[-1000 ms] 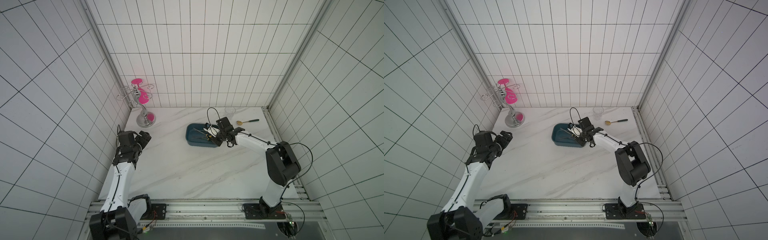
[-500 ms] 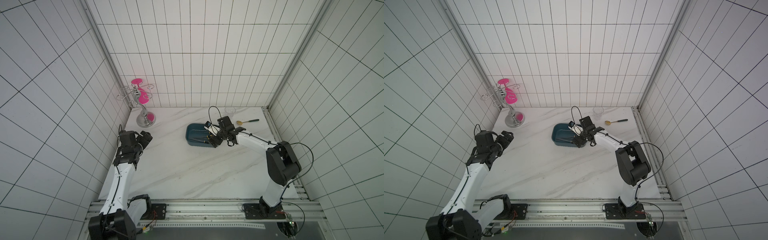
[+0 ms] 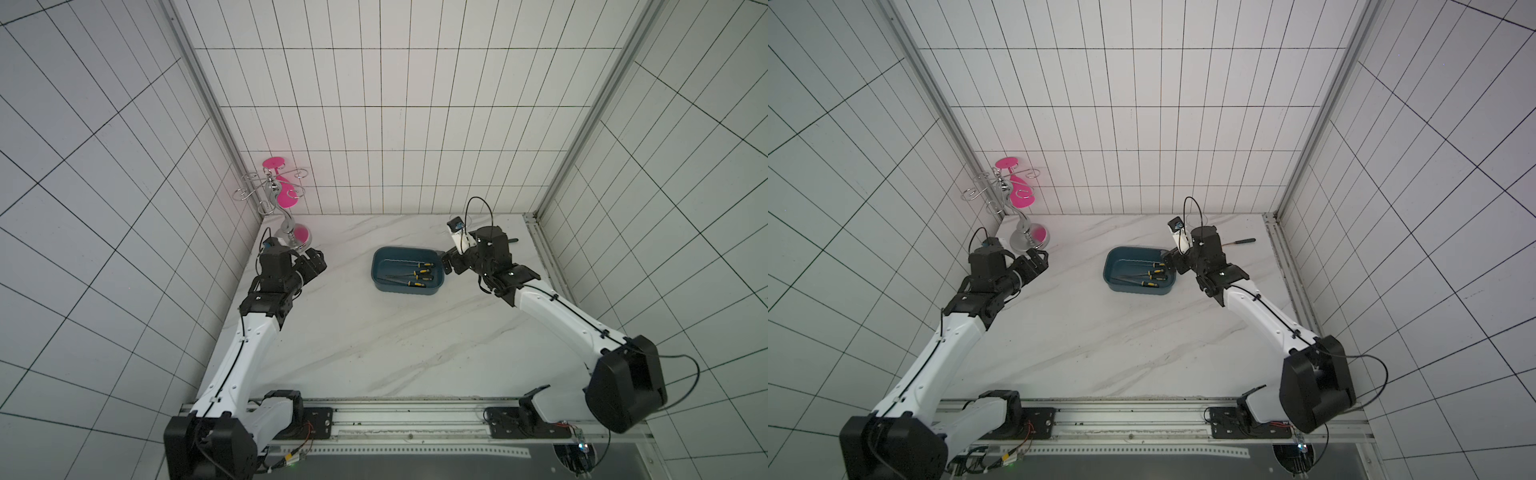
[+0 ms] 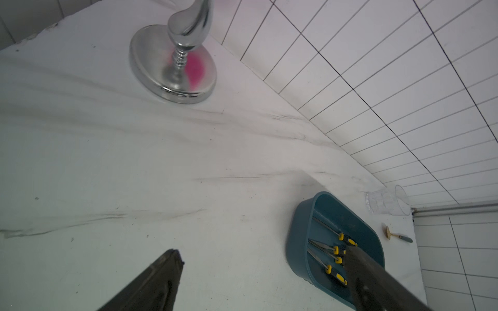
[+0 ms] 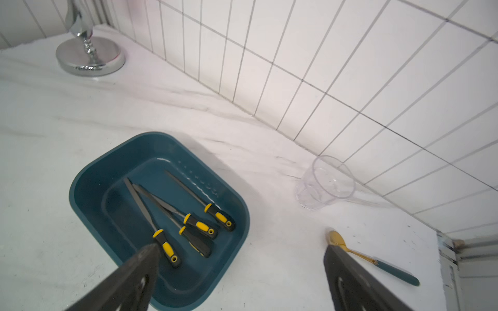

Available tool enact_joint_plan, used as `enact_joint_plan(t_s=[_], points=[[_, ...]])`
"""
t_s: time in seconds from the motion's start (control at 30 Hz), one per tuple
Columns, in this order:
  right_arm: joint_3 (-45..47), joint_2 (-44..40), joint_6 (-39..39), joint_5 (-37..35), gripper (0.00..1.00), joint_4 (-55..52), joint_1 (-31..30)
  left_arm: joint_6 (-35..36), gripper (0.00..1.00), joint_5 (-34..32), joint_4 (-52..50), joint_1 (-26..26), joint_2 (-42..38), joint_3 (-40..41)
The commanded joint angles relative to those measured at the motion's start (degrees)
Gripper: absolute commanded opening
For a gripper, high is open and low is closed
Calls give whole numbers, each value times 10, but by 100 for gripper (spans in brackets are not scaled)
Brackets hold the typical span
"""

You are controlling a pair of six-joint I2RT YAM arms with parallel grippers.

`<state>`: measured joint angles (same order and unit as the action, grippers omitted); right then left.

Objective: Put the file tool into the storage box
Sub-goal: Place the file tool in the storage box, then reset both arms

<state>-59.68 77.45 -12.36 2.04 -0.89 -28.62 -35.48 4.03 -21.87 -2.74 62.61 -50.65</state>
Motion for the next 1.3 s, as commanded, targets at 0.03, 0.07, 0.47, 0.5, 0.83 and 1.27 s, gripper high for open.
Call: enact_joint_plan(t_s=[0.03, 0.07, 0.47, 0.5, 0.83, 1.27], points=[[54, -63, 70, -18, 99, 22, 45, 69, 98, -74, 53, -19, 15, -2], [61, -70, 72, -34, 99, 17, 50, 79, 98, -79, 70, -19, 14, 6], [200, -172, 126, -231, 99, 31, 155, 194, 98, -214, 308, -20, 5, 162], [204, -169, 124, -238, 99, 33, 163, 196, 98, -232, 307, -20, 14, 162], [280, -119, 125, -248, 99, 176, 216, 263, 98, -291, 531, -13, 92, 254], [367, -91, 144, -221, 99, 346, 260, 258, 98, -256, 675, 21, 187, 293]])
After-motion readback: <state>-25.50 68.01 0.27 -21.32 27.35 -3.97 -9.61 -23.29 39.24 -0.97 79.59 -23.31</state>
